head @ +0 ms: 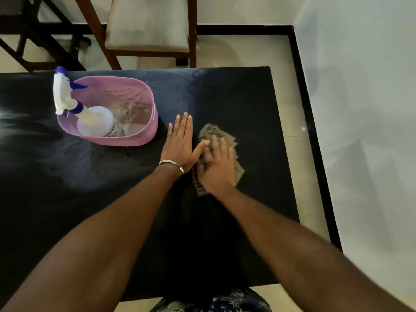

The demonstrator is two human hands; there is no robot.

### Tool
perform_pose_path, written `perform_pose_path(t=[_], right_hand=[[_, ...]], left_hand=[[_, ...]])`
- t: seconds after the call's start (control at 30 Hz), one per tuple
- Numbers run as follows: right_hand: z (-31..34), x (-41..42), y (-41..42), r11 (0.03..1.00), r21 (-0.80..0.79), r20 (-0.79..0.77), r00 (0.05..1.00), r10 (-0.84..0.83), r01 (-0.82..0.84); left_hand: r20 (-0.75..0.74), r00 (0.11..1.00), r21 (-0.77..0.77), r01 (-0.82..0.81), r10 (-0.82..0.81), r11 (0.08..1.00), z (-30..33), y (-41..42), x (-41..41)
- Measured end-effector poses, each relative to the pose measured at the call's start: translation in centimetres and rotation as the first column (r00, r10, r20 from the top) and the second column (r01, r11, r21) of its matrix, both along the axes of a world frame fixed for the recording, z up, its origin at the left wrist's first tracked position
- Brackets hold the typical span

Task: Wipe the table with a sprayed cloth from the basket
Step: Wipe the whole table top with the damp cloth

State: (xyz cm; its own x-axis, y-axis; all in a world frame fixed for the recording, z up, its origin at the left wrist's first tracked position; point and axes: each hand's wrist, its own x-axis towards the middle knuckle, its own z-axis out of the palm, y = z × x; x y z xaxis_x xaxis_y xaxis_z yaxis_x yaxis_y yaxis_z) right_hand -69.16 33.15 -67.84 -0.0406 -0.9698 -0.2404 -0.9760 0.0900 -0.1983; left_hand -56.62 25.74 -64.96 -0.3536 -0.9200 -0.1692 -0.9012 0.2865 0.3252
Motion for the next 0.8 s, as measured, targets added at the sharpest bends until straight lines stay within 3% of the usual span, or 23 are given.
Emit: perform_pose_path(t=[0.13, 0.23, 0.37, 0.47, 0.57, 0.67, 0.8], right_hand=[[0.3, 5.8, 3.3, 0.948, 0.067, 0.048, 0.950, 0.308, -0.311], [0.1, 2.5, 3.7, 0.908, -0.031, 0.081, 0.905, 0.418, -0.417], [-0.5, -6.6, 3.6, 0.996, -0.050, -0.016, 0.998, 0.068, -0.069], [-0.6, -11.9, 3.8, 0.986, -0.036, -0.083, 0.982, -0.167, 0.165], [-0.7, -11.2, 4.6, 0.950, -0.026, -0.106, 0.944, -0.312, 0.311], [0.0, -5.9, 6.4, 0.960, -0.025, -0.104, 0.954, -0.280, 0.279], [0.8, 2.1, 9.1, 0.999, 0.039, -0.001, 1.000, -0.014, 0.014]], left_hand=[[0.036, 0.999, 0.027, -0.001, 0.000, 1.000, 0.2, 1.1, 0.1], [0.028, 1.000, 0.001, 0.010, -0.010, 1.000, 0.3, 1.6, 0.1], [0.020, 1.000, -0.019, 0.016, -0.016, 1.000, 0.8, 2.5, 0.2], [0.042, 0.999, -0.016, 0.018, -0.017, 1.000, 1.5, 3.6, 0.9], [0.070, 0.996, -0.013, 0.052, -0.051, 0.999, 1.6, 5.1, 2.1], [0.084, 0.995, 0.000, 0.062, -0.062, 0.998, 1.2, 6.9, 3.2], [0.077, 0.995, 0.015, 0.067, -0.068, 0.998, 0.9, 8.9, 4.0]])
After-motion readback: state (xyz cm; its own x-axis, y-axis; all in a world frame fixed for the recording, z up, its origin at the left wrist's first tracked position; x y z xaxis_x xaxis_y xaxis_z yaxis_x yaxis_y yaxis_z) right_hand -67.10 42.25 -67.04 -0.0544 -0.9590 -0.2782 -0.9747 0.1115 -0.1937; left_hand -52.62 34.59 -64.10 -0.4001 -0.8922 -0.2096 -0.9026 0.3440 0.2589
